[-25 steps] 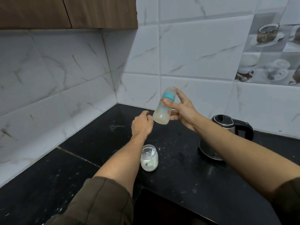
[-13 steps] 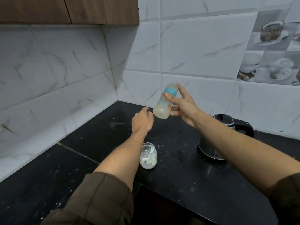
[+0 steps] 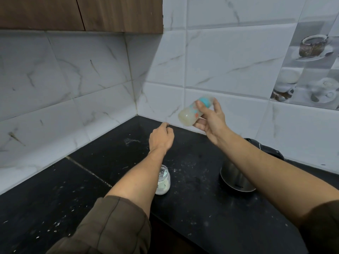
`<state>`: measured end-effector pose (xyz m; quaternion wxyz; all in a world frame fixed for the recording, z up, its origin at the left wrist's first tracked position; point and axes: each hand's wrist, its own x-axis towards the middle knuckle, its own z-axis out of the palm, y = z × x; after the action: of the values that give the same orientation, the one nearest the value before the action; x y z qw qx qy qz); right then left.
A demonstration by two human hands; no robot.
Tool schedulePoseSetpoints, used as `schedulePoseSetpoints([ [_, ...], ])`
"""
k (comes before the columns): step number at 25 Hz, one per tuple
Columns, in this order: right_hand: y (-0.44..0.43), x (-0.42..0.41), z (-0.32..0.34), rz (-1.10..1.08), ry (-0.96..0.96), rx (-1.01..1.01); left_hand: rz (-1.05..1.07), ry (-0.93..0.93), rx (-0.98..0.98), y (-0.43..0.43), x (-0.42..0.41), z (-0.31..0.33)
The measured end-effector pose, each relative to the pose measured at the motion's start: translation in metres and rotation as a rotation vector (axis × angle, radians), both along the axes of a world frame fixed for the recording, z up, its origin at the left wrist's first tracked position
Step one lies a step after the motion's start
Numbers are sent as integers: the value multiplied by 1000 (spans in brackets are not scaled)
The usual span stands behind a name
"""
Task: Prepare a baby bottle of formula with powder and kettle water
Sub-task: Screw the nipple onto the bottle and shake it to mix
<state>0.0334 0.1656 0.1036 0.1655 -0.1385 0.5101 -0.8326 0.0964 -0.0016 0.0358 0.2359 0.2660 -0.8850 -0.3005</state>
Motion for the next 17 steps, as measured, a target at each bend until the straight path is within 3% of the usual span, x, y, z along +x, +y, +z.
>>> schedulePoseSetpoints([
  [2, 1, -10, 0, -76, -70, -87, 12, -1, 2, 3, -1, -1],
  [6, 4, -2, -1, 187, 136, 200, 19, 9, -11, 3, -2, 0],
  [8, 8, -1, -1, 250, 203, 248, 30, 9, -21, 2, -1, 2],
  [14, -3, -13, 3, -19, -82, -120, 56, -6, -6, -2, 1, 2],
  [17, -3, 3, 6, 181, 122, 112, 45, -14, -19, -2, -1, 2],
])
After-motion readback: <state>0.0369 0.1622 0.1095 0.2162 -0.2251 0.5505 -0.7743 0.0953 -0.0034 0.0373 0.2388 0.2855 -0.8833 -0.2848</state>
